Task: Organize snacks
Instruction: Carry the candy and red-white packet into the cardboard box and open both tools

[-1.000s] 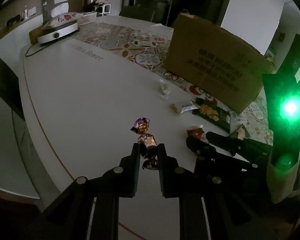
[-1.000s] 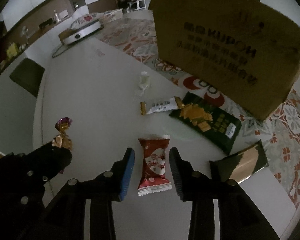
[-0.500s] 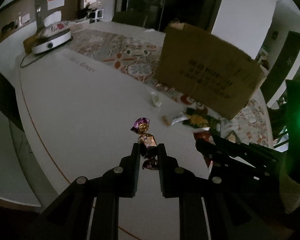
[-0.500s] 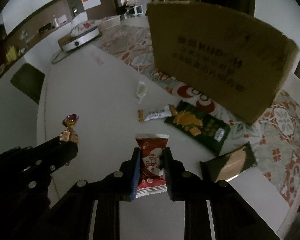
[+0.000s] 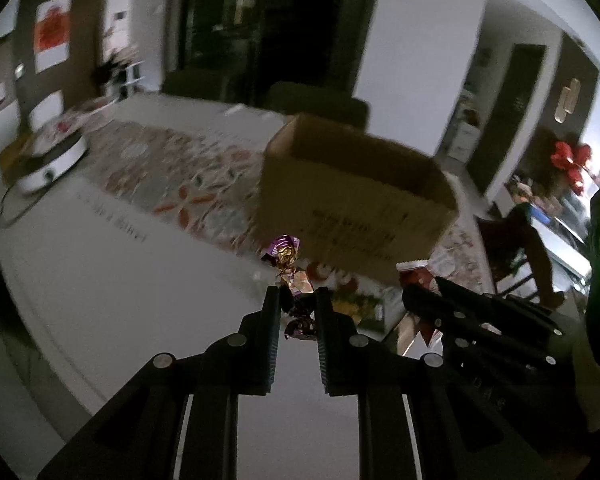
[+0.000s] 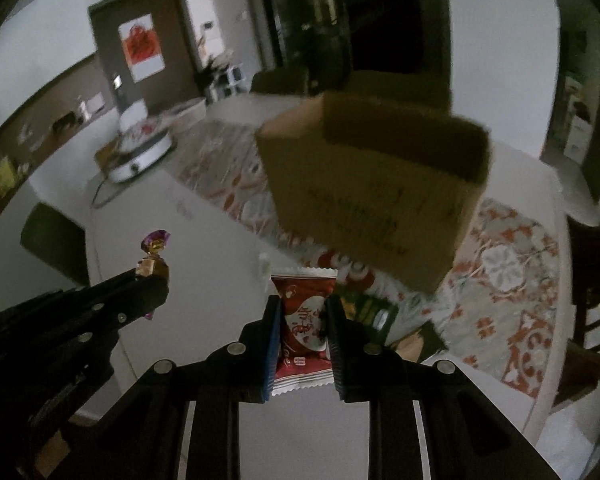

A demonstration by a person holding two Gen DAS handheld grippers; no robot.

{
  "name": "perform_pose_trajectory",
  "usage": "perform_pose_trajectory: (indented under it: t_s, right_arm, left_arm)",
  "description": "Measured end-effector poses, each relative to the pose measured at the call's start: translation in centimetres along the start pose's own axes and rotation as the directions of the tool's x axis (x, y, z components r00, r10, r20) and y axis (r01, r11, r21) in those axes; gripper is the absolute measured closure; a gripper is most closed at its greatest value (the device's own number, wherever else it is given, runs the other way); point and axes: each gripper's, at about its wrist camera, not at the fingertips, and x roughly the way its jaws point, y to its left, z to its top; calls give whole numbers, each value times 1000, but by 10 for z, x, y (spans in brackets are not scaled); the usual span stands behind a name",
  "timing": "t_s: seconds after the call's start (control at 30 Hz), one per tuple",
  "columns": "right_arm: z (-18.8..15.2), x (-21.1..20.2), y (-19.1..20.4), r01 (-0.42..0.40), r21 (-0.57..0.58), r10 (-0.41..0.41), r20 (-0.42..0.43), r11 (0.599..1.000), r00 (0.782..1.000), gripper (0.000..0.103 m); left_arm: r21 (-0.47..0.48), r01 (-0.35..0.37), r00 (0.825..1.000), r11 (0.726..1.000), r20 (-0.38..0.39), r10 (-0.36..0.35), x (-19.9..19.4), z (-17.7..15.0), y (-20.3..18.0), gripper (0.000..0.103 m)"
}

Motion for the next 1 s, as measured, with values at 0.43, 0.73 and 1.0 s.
perform_pose_trajectory:
  t_s: [0.43,0.73,1.0]
  right_arm:
    - [56,-18,5,159,175,-183,132,972,974,80]
    - [82,-5,7,245,272,-297,167,931,940,80]
    - [107,6,-10,275,291,-332,170,916,928,80]
  left_arm:
    - [201,185,979,962,49,-199,15,85,6,85]
    - [303,276,951,912,51,-305,32,123,10,85]
    - [326,293,948,899,21,-317,57,149,3,85]
